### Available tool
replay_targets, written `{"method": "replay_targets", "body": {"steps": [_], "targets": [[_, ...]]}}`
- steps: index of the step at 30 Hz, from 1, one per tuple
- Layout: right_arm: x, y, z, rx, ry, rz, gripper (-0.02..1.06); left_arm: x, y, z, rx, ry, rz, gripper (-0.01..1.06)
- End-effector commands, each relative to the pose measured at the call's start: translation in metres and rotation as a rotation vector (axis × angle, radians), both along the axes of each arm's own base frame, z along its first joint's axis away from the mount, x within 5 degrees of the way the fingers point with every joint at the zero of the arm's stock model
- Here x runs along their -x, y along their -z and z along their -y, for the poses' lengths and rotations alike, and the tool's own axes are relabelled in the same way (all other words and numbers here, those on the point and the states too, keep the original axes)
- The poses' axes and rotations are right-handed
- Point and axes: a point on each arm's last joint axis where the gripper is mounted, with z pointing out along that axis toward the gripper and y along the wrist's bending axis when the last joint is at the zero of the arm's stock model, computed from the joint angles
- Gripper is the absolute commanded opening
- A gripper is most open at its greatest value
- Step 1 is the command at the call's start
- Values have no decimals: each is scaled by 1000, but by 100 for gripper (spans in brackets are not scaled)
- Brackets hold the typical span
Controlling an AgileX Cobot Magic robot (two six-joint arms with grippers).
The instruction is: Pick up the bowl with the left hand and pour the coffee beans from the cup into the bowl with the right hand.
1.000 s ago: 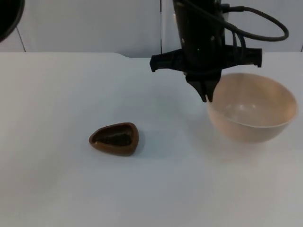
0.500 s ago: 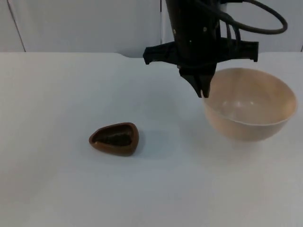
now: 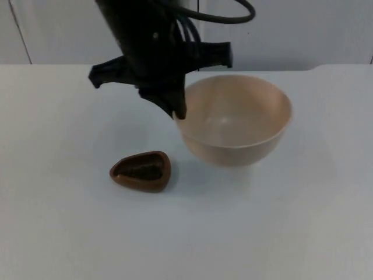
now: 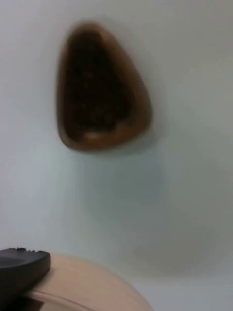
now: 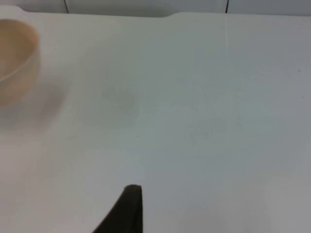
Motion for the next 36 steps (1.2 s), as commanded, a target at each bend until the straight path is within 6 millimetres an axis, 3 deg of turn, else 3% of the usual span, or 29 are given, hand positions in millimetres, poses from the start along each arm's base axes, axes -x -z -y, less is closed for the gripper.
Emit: {"method": "replay_targets", "body": {"steps": [1, 8, 12, 25, 36], "targets": [[0, 0, 0, -4, 8, 9, 105, 10, -8, -15, 26, -21, 13, 0], [0, 0, 0, -4, 8, 9, 105, 37, -13, -50, 26, -59, 37, 0], [0, 0, 0, -4, 8, 9, 105, 63, -10, -76, 12, -89, 22, 0], [0, 0, 0, -4, 8, 9, 105, 122, -2, -103, 20, -98, 30, 0], [0, 0, 0, -4, 8, 9, 105, 146, 2, -112, 12, -75, 18, 0]]}}
